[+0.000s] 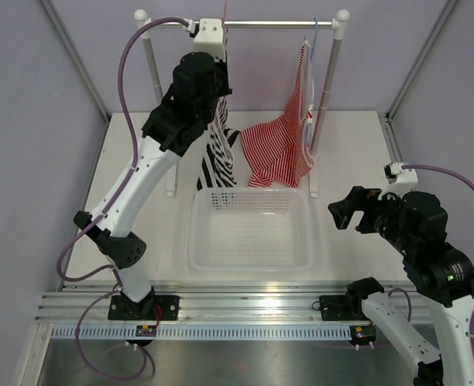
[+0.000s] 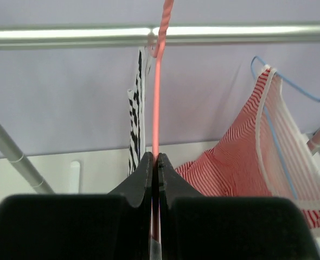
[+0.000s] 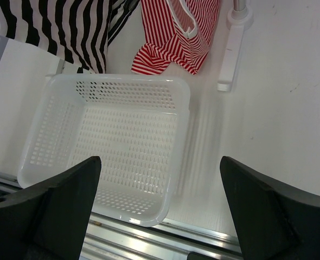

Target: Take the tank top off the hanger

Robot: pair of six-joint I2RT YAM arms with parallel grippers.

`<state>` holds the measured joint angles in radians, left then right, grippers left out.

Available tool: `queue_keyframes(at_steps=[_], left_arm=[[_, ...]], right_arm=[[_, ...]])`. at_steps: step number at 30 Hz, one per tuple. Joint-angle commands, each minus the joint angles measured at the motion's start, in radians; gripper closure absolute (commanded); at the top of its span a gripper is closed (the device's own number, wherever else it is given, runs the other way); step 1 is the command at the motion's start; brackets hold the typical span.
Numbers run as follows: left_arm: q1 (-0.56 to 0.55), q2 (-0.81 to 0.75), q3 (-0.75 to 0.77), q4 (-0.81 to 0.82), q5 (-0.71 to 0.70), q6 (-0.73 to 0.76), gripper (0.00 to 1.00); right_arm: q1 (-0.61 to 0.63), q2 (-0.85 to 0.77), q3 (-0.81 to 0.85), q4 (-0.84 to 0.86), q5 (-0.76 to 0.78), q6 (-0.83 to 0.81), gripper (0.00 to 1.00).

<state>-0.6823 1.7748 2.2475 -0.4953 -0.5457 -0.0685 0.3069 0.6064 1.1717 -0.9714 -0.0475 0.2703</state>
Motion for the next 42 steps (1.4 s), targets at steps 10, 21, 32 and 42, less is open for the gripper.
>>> queue_keyframes(at_steps=[10, 21, 32, 42], left_arm=[[0.047, -0.273, -0.282, -0.006, -0.03, 0.085, 1.0], [0.075, -0.601, -0.617, 0.026, -0.03, -0.01, 1.0], [0.076, -0.87, -0.674, -0.138, -0.226, -0.03, 1.0], [0.076, -0.991, -0.536, -0.466, -0.193, -0.088, 1.0]], right_arm=[[0.009, -0.005, -0.001, 0.068, -0.115, 0.015, 0.0], [0.009, 0.029, 0.013, 0.105, -0.14, 0.024, 0.01], [0.009, 0.182, 0.051, 0.264, -0.359, 0.114, 0.0], [0.104, 0.345, 0.098, 0.612, -0.608, 0.29, 0.01]])
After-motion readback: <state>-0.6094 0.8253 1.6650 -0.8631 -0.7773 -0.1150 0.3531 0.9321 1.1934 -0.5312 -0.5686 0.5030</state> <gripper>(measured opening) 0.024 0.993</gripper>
